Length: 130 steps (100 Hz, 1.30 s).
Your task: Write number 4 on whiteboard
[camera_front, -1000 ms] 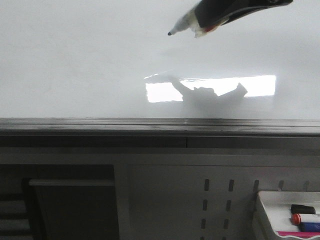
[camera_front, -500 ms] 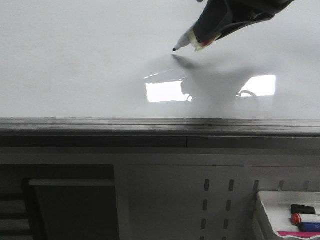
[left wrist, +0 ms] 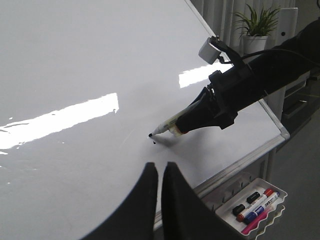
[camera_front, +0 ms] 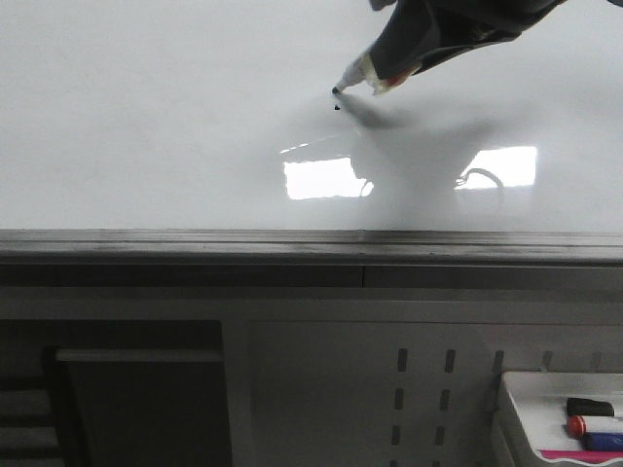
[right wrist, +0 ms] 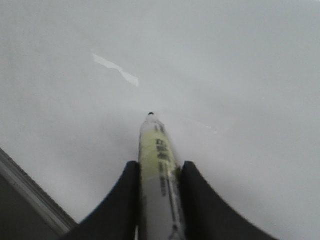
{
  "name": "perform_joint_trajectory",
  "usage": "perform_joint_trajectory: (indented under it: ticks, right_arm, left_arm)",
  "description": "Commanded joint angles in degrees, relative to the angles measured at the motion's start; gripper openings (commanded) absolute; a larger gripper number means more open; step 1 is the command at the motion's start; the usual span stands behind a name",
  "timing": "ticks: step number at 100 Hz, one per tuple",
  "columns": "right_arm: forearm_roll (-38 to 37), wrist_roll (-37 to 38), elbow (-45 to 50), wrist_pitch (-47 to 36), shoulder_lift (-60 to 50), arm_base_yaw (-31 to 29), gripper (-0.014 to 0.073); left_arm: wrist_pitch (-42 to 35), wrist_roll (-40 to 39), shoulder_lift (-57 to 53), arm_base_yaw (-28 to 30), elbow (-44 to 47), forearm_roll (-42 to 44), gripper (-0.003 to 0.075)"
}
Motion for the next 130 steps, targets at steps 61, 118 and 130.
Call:
perform_joint_trajectory:
  ticks: [61,118,130]
  right_arm:
    - [0.61,1.88,-2.10,1.44,4.99,6.71,-0.0043]
    - [-15.75,16.30,-1.77,21.40,-6.04,-10.14,-0.0043]
    - [-21.38,18.97,-1.77,23.58,-8.88,-11.63,-0.0043]
  left_arm:
    - [-3.56,-0.40,0.48,0.03,-1.61,-1.31,-0.0010]
    - [-4.09,-0.40,0.48,0.03,-1.61,-1.31,-0.0010]
    - [-4.09,-0.40,0.48,0.03,-1.61,-1.31,-0.0010]
